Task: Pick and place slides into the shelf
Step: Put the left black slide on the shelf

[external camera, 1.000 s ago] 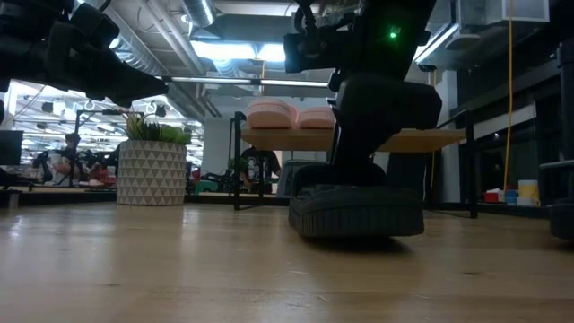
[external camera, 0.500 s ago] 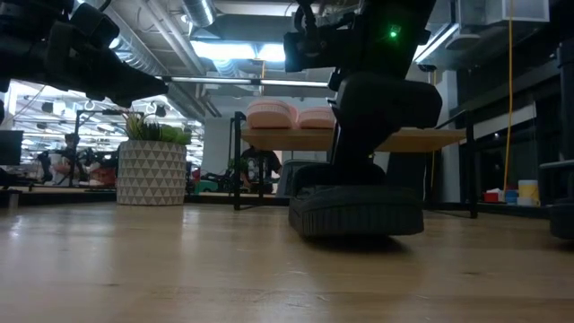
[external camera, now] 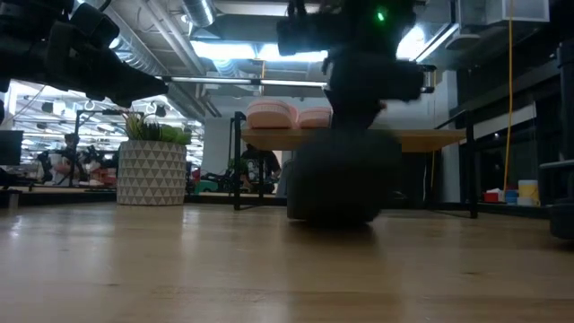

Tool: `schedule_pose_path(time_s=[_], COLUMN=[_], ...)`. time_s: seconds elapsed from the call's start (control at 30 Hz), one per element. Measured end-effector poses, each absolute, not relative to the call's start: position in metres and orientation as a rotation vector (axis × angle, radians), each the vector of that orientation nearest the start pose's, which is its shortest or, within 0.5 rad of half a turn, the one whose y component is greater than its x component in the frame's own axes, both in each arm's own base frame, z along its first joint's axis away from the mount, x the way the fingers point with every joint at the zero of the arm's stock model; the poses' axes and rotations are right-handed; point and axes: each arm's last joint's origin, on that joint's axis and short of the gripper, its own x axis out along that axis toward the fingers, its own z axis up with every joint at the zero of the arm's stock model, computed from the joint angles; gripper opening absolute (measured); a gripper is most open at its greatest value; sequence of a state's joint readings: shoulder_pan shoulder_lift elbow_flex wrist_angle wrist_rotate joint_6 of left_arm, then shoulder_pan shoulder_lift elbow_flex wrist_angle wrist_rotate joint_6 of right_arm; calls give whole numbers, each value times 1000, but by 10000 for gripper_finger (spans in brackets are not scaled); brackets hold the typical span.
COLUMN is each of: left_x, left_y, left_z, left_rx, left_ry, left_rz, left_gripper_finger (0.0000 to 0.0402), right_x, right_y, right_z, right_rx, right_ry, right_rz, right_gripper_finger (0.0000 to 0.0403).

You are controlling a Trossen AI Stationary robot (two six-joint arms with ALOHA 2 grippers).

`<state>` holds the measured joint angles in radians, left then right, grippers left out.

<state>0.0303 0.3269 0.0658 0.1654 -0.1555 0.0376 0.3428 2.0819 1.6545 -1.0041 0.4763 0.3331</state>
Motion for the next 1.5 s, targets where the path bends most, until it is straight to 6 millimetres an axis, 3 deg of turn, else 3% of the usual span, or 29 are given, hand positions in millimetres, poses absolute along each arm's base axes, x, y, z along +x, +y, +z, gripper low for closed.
schedule_pose_path(time_s=[0.77,1.17,1.5], left_x=[118,118,118], left_y=[8,8,8], left_z=[174,174,173], left_rx=[43,42,43], left_ry=[99,99,103], left_rz=[184,184,184], left_gripper_finger=[78,78,78], right_x=[391,378,370], right_y=[117,111,110], right_z=[262,302,334], right_rx=[-363,-399,-408], right_ry=[1264,1288,1194], right_rz=[-418,-508,-502], right_gripper_finger=[11,11,11])
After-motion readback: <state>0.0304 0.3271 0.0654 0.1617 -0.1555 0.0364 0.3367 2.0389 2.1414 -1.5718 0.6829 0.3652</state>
